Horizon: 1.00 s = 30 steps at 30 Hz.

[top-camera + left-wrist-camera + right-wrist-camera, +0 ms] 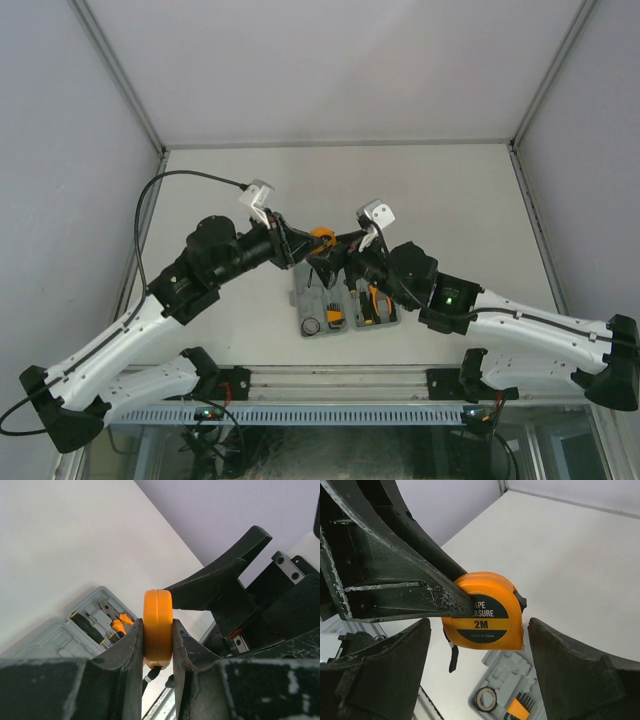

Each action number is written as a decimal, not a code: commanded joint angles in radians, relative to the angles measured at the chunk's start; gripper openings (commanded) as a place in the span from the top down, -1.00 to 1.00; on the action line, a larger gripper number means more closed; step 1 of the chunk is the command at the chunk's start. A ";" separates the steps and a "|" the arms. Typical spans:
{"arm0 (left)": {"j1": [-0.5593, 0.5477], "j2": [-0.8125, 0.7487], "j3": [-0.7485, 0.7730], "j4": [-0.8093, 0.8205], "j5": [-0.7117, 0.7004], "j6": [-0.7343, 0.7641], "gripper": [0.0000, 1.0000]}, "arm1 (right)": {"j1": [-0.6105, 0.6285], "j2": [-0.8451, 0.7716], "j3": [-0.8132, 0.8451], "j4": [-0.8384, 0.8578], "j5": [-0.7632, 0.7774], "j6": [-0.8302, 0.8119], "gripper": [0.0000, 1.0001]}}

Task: Sort the tools into containers
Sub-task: Place the engineering item in the storage box.

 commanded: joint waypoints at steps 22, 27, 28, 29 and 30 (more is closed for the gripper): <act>0.015 -0.001 -0.043 0.072 0.082 -0.062 0.62 | 0.016 0.085 0.089 0.036 0.082 -0.046 0.49; 0.054 -0.026 -0.057 0.066 0.083 -0.083 0.09 | 0.016 0.078 0.088 0.003 0.081 -0.027 0.63; 0.064 -0.029 -0.058 0.064 0.086 -0.083 0.02 | 0.016 0.077 0.088 -0.005 0.081 -0.022 0.64; 0.077 -0.035 -0.059 0.062 0.088 -0.082 -0.05 | 0.015 0.076 0.089 -0.013 0.080 -0.019 0.64; 0.086 -0.039 -0.061 0.058 0.088 -0.083 -0.10 | 0.016 0.077 0.089 -0.020 0.080 -0.015 0.64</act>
